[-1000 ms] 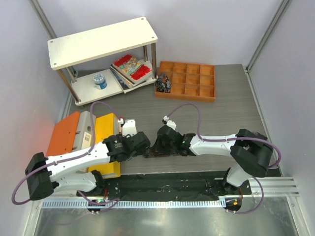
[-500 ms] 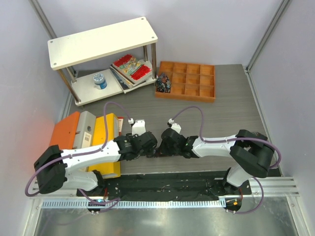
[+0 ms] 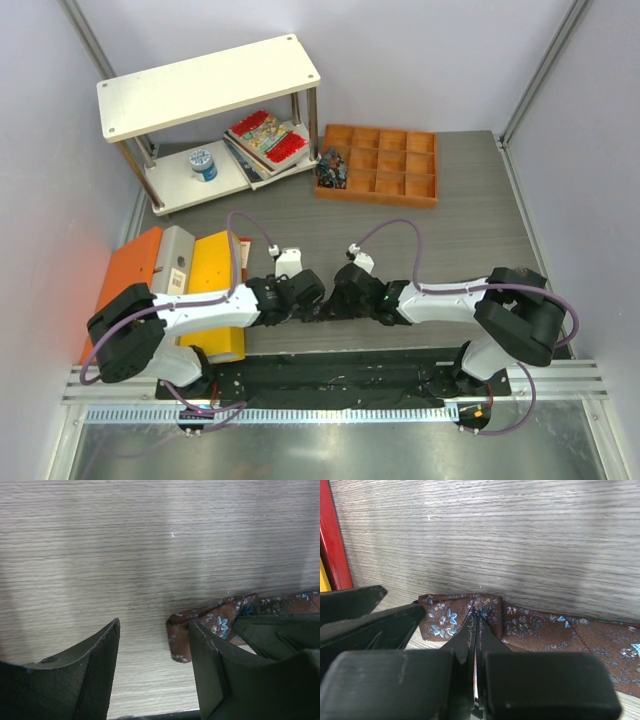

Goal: Roll the ties
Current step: Roll the tie at the center of the board.

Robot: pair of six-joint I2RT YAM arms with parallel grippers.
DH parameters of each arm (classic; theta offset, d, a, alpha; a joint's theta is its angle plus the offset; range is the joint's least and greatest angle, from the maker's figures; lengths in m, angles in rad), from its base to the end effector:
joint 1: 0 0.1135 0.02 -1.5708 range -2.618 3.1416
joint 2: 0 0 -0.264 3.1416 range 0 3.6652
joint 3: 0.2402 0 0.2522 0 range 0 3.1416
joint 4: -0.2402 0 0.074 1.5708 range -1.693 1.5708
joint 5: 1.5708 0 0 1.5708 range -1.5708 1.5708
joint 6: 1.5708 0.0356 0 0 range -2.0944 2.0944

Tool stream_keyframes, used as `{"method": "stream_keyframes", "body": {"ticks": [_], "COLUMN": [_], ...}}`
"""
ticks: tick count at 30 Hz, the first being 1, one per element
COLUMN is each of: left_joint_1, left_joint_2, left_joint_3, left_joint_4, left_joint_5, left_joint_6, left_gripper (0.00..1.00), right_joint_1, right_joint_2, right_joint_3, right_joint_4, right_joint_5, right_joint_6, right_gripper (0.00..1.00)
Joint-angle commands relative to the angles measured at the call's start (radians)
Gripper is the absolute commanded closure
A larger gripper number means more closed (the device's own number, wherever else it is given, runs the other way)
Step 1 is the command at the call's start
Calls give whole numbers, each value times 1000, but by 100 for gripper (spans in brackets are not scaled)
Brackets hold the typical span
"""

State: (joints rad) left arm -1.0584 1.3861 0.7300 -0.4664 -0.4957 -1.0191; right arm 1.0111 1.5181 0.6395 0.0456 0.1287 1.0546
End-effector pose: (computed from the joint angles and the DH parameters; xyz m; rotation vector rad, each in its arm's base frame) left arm 0.1363 -0.2077 0.1762 -0.0947 2.4922 -0.1696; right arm 0.1537 0.2367 0.1460 0.1191 2.5509 0.7633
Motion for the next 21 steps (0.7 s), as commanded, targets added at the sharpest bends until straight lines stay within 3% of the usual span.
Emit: {"method": "stream_keyframes", "body": {"ticks": [1,9,16,21], "left_joint_1": [3,3,3,2], "left_joint_2": [33,57,-35,-104], "left_joint_3": [-23,-63,-64,-61], "left_joint_4": [98,138,43,-5], "left_joint_5": [25,88,57,52], "left_joint_6": [-7,-48,-78,-101], "left_gripper": [43,48,38,38], "right_joint_1": [-3,-5,-3,-3], "right_joint_2": [-27,-30,-38,-42], "right_joint_3": [-23,-40,-52,-55], "right_joint_4": [13,19,22,20], "right_joint_5": [22,22,26,28], "right_joint_6": [7,10,18,24], "right_gripper": [99,99,99,99]}}
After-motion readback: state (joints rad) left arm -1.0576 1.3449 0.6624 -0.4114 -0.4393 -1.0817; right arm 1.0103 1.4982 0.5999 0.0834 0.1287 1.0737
